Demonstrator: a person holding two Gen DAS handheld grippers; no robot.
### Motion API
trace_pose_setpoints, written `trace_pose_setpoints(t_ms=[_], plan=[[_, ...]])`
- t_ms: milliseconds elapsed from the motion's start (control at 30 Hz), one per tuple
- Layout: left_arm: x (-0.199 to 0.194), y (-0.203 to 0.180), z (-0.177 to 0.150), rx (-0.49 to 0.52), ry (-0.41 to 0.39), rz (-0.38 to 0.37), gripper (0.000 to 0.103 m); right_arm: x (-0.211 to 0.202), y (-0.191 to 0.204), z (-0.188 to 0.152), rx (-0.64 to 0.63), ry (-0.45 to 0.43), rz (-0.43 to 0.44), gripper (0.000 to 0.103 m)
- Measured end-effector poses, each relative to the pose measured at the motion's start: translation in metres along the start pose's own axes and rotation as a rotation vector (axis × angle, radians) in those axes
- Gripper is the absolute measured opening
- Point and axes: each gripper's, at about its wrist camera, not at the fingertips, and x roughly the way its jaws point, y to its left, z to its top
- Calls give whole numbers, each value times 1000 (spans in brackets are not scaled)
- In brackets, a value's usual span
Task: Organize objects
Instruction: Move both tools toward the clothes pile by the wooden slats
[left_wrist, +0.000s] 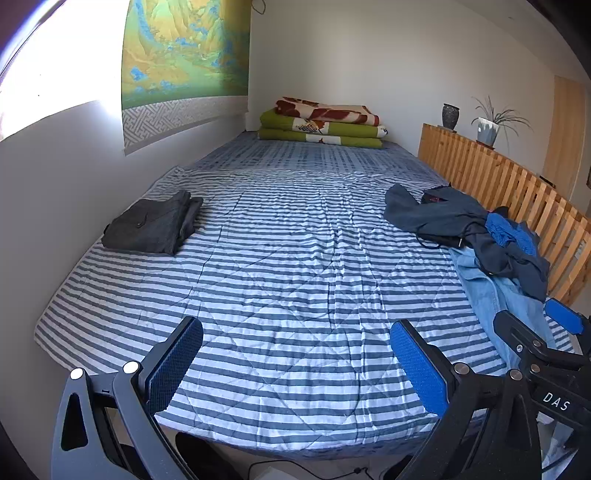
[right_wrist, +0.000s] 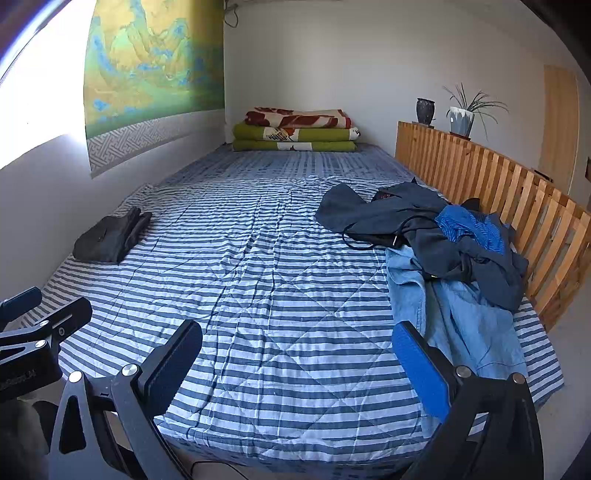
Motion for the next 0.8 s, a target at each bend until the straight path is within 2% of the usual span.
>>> trace_pose_setpoints(t_ms=[267,500,800], plan=[[-3,-3,2,12,-9,-8,103,-1,1,1,-2,1,0,101],[-4,-8,17,36,-26,-25,103,-6,-2,6,12,-10,13,101],[28,-14,46,65,-33,-74,103,16,-18,10,53,8,5,101]])
